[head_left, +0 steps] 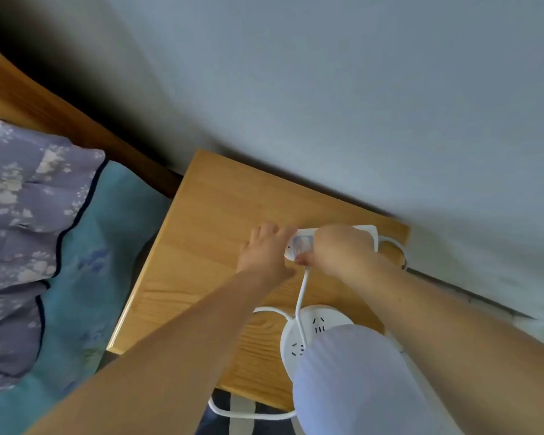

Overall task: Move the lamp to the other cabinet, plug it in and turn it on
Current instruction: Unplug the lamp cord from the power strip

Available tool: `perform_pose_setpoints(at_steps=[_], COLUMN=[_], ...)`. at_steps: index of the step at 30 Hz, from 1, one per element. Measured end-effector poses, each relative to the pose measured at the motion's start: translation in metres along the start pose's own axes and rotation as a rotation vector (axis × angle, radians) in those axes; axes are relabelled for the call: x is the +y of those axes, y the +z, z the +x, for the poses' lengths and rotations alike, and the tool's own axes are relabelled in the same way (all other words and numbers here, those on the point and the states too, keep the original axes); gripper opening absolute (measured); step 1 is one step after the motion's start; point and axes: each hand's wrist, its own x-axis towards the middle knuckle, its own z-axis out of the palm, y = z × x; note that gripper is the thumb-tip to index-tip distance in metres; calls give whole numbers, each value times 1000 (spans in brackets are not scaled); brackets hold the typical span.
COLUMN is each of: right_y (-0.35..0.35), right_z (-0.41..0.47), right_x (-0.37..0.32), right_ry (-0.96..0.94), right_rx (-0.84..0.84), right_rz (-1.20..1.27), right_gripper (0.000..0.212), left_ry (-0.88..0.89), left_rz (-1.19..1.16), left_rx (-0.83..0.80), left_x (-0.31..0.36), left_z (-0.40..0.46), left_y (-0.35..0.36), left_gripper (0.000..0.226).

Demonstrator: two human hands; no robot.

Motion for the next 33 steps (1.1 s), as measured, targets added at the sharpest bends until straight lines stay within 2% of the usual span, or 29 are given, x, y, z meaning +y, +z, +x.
perform_pose_setpoints(at_steps=[3,7,10,16,19,26,33], right_y=[7,14,14,11,12,15,15], right_z=[13,18,16,9,6,6,11], right_x=[-4,-3,1,0,2,2,3], right_ry=[-5,-5,-14,-26,-65,-89,-110], right_rx=[-100,-14,26,-44,30,155,170], right_rz=[-31,-54,-5,-25,10,13,17], right_gripper=[29,47,52,43,42,48,46], left_ry=[45,68,85,154,187,179,177], left_rz=[62,135,160,200,212,191,171], left_rx=[102,186,225,328,361,410,369], left_x=[2,-3,-8,-14,-16,-12,-8], left_z=[7,12,11,10,8,9,14], left_y=[4,12,17,18,19,15,14], left_gripper=[63,61,63,57,60,49,47])
